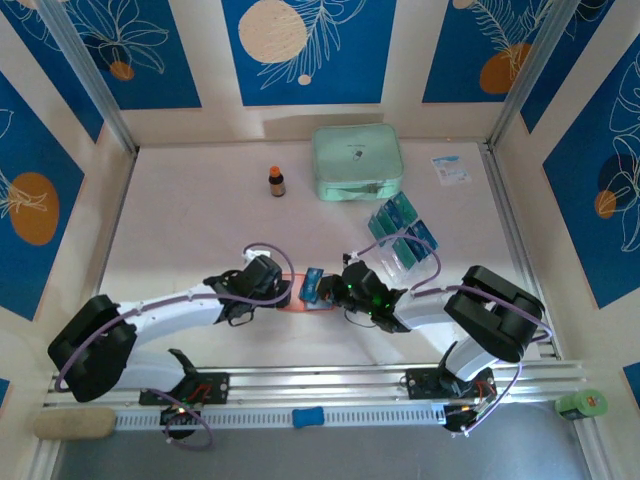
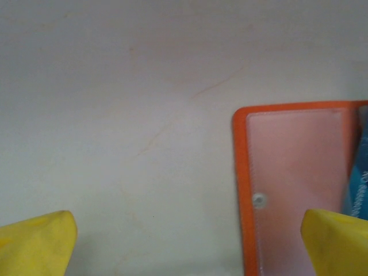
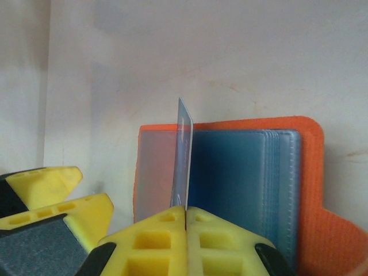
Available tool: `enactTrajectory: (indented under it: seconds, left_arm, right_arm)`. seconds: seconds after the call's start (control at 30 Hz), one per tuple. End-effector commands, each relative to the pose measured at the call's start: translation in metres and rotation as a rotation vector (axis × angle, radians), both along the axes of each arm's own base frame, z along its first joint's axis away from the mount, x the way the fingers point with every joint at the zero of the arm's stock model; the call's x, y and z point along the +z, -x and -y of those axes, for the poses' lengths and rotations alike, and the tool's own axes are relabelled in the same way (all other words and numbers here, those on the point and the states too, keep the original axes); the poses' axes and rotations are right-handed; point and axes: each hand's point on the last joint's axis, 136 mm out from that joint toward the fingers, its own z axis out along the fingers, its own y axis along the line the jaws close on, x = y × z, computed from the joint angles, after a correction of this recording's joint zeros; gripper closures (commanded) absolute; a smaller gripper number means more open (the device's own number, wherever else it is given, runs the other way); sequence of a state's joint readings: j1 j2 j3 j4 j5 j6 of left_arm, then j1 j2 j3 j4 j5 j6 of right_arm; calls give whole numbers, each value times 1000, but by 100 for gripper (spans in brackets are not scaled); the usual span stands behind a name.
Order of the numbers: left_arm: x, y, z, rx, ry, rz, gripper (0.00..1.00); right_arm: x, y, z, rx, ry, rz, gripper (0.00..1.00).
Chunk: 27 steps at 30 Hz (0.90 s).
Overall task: Put the credit cards into the card holder
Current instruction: Insert the credit card into the card slot.
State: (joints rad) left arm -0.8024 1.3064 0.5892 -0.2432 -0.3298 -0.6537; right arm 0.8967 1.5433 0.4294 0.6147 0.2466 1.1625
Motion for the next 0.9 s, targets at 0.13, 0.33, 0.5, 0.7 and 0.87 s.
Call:
enactTrajectory:
  seconds: [0.13,0.33,0.5,0.7,0.87]
  left_arm:
    - [-11,-3,-5,0,-63,-23,0]
    - [-20,2,-12,18,-82,-42,0]
    - [-26,6,-15,22,-91,-56,0]
    - [-31,8,-17,25,-93,-64,0]
    - [-34,9,-18,24,-99,-72,1]
  right_arm:
    - [-12,9,2,21,12,-45,100]
    - [-14,10,2,24,9,-56,100]
    - [-17,11,1,29,7,-74,100]
    - [-19,13,1,28,4,-89,100]
    - [-20,14,1,30,4,-100,100]
